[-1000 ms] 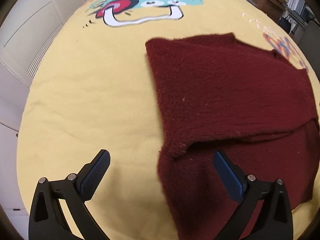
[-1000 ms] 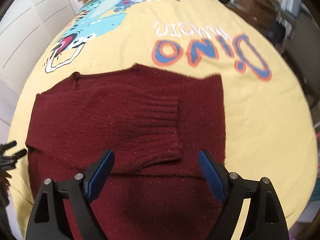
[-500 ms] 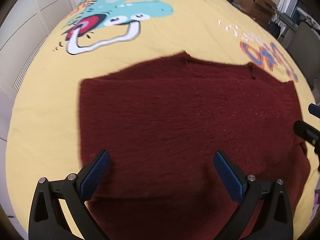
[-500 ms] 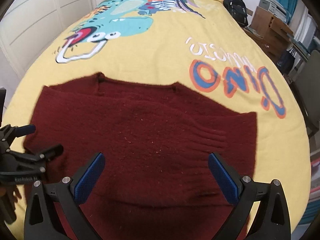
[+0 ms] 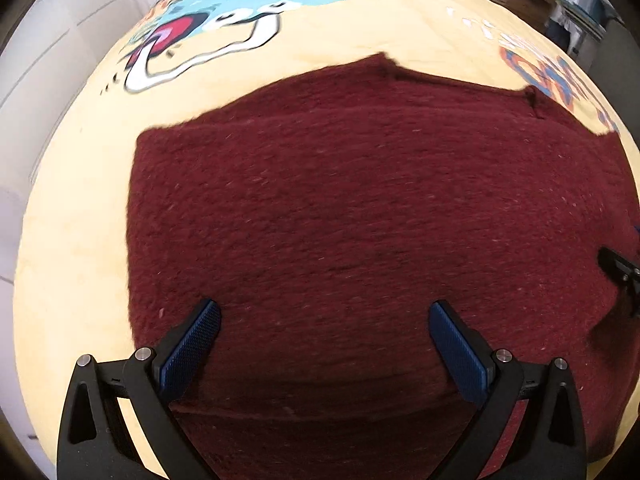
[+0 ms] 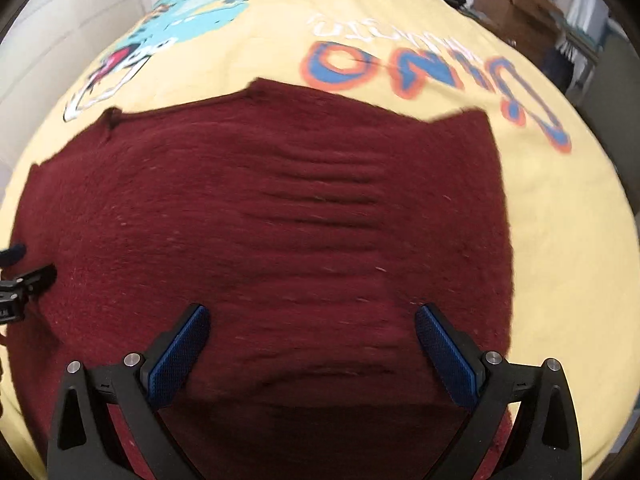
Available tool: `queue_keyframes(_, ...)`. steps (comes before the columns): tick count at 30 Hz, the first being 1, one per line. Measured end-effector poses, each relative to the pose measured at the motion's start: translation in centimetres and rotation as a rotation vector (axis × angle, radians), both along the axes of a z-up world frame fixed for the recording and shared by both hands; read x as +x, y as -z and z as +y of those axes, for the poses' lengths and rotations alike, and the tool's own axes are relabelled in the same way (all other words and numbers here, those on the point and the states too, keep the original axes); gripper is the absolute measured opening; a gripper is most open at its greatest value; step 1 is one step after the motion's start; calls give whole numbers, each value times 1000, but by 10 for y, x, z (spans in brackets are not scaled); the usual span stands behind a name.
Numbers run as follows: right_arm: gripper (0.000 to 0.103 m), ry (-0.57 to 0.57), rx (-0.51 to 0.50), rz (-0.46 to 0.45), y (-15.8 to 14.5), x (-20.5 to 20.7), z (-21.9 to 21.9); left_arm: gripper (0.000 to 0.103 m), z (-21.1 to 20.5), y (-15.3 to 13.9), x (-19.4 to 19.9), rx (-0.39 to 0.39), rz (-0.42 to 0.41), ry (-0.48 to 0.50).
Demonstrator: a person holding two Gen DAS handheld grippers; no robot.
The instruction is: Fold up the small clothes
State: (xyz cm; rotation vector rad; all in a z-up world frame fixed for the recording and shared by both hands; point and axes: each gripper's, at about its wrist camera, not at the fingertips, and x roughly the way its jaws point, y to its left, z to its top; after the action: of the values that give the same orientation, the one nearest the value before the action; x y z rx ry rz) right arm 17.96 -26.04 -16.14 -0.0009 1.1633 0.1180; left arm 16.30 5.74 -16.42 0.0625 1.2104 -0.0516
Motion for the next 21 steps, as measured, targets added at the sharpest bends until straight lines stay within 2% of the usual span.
queue_keyframes(2,102,1,10,-3,0,-2,-7,102,6,2,0,-15,5,-23)
queue_keyframes(6,102,22,54,10,6,-2,-13,102,6,3,0,3,-8,-35)
queue_keyframes(13,103,25,58,18,2,-5,-8,102,9,4,0,0,-12,-14)
queue_keyframes(18,103,16,52,15,-19,-17,-7,102,3,-14,-9,1,18,-31)
queue_keyframes(21,103,10,62,-27,-40,-33,-10,102,2,-32,-23,-30,-11,-25)
